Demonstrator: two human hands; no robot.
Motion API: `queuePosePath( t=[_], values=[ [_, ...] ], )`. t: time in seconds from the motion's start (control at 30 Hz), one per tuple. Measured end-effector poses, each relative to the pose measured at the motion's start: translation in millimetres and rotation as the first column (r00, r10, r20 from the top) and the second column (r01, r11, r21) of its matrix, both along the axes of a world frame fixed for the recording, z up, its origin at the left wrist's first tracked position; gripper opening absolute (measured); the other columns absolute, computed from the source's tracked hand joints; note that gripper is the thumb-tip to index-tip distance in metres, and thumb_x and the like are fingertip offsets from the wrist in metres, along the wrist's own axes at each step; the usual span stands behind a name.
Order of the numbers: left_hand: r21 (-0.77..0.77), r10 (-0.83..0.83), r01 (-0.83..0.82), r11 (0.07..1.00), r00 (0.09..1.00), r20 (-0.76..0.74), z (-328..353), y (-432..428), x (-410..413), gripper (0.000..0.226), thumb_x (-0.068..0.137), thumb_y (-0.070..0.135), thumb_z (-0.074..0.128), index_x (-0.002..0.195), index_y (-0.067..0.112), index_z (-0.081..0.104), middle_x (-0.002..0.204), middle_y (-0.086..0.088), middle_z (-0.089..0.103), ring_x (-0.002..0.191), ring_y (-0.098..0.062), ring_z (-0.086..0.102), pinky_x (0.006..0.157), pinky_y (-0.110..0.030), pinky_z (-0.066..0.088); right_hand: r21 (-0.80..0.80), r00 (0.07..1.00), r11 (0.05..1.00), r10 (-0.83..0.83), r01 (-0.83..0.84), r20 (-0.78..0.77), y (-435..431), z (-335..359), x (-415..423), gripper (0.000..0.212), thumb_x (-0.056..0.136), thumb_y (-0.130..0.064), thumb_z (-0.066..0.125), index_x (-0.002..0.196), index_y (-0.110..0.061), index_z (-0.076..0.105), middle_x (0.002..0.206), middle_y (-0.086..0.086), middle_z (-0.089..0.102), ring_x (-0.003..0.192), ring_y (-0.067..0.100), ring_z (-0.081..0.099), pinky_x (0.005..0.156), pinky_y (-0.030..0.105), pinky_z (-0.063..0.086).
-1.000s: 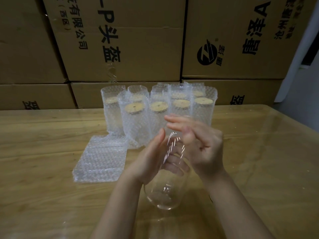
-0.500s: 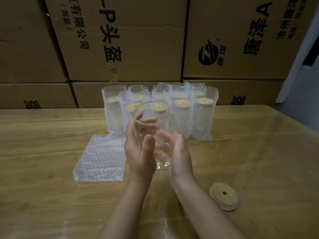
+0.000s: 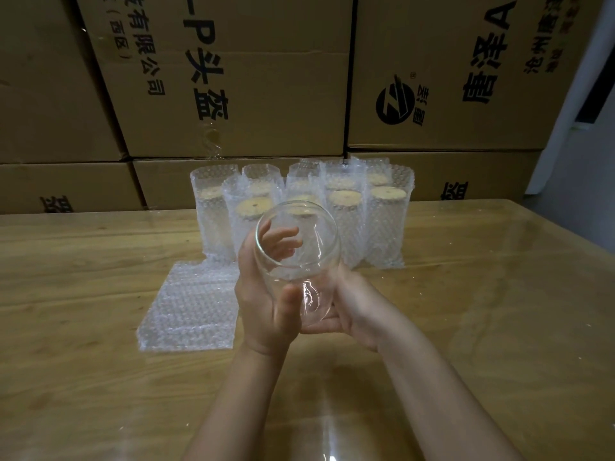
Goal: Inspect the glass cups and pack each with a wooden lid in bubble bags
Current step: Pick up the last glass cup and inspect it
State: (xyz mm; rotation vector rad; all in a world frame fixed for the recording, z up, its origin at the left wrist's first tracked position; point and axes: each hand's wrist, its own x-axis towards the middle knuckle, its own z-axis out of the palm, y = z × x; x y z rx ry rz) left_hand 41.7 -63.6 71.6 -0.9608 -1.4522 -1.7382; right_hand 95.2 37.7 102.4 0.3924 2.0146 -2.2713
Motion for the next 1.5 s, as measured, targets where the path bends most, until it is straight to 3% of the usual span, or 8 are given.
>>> queuePosePath(
  t=[0.2,0.33,0.5,0.83,0.97,1.2,1.37,1.5],
  values=[
    [-0.078,-0.038,0.060,0.995,0.965,0.260,-22,7,-7,0.070,0.081,0.079,0.041,0.131,0.030,0.040,0.111,0.011,0.065,0.098,-0.017,0.065,0.085,-0.039,0.054,0.458,0.982,0.881,0.035,-0.118,0.185,43,-2,8,0.031,0.098,-0.026,0.047,0.113,0.000,0.057,0.092,0.016,0.068,0.066,0.018,0.067,0.063,0.028,0.057],
    [-0.173,-0.030,0.105,0.979,0.920,0.391,-47,11,-8,0.070,0.073,0.085,0.044,0.128,0.043,0.037,0.118,0.009,0.059,0.110,-0.004,0.058,0.092,-0.022,0.047,0.823,0.894,0.430,-0.077,-0.370,0.442,78,-4,18,0.045,0.087,-0.040,0.065,0.121,-0.013,0.053,0.111,0.005,0.063,0.090,0.018,0.063,0.071,0.029,0.052],
    [-0.236,-0.032,0.151,0.960,0.896,0.443,-57,15,-9,0.084,0.070,0.086,0.045,0.136,0.038,0.026,0.129,0.010,0.050,0.115,0.000,0.053,0.093,-0.010,0.042,0.655,0.631,0.254,-0.181,-0.711,0.755,86,-14,19,0.054,0.069,-0.055,0.077,0.106,-0.017,0.067,0.095,0.000,0.065,0.098,0.022,0.064,0.087,0.033,0.051],
    [-0.216,-0.103,0.243,0.946,0.853,0.511,-67,19,0,0.089,0.072,0.082,0.048,0.139,0.030,0.024,0.131,0.008,0.050,0.118,0.002,0.052,0.087,-0.004,0.039,0.611,0.595,0.180,-0.137,-0.771,0.792,75,-25,14,0.037,0.088,-0.032,0.061,0.118,-0.012,0.065,0.118,0.005,0.066,0.104,0.022,0.063,0.078,0.029,0.047],
    [-0.254,-0.073,0.240,0.937,0.845,0.530,-66,17,-4,0.079,0.069,0.081,0.053,0.132,0.039,0.030,0.127,0.014,0.054,0.118,0.010,0.050,0.091,-0.002,0.036,0.764,0.767,0.229,-0.093,-0.604,0.635,77,-18,16,0.037,0.087,-0.029,0.056,0.120,-0.013,0.061,0.120,0.006,0.064,0.105,0.022,0.062,0.082,0.029,0.050],
    [-0.156,-0.142,0.293,0.943,0.782,0.608,-65,12,-13,0.091,0.064,0.082,0.054,0.135,0.027,0.043,0.130,0.007,0.058,0.123,-0.008,0.053,0.103,-0.023,0.040,0.660,0.993,0.750,-0.042,-0.040,0.108,93,-4,22,0.014,0.088,-0.023,0.060,0.102,-0.025,0.062,0.097,-0.003,0.062,0.084,0.014,0.061,0.068,0.033,0.057],
    [-0.075,-0.106,0.199,0.977,0.762,0.639,-53,-4,-26,0.033,0.085,0.050,0.047,0.104,0.026,0.063,0.097,0.006,0.073,0.094,-0.013,0.068,0.080,-0.024,0.053,0.286,0.880,0.873,-0.269,0.394,-0.390,90,11,17,0.020,0.088,-0.018,0.063,0.100,-0.035,0.059,0.109,0.000,0.065,0.098,0.018,0.066,0.073,0.027,0.058],
    [-0.188,-0.079,0.232,0.954,0.804,0.590,-44,-14,-30,0.031,0.077,0.053,0.058,0.099,0.033,0.065,0.096,0.008,0.073,0.092,-0.013,0.069,0.079,-0.025,0.053,-0.061,0.683,0.899,-0.373,0.435,-0.628,71,14,12,0.022,0.088,-0.023,0.064,0.106,-0.034,0.062,0.110,-0.002,0.066,0.102,0.014,0.066,0.085,0.028,0.054]
  ],
)
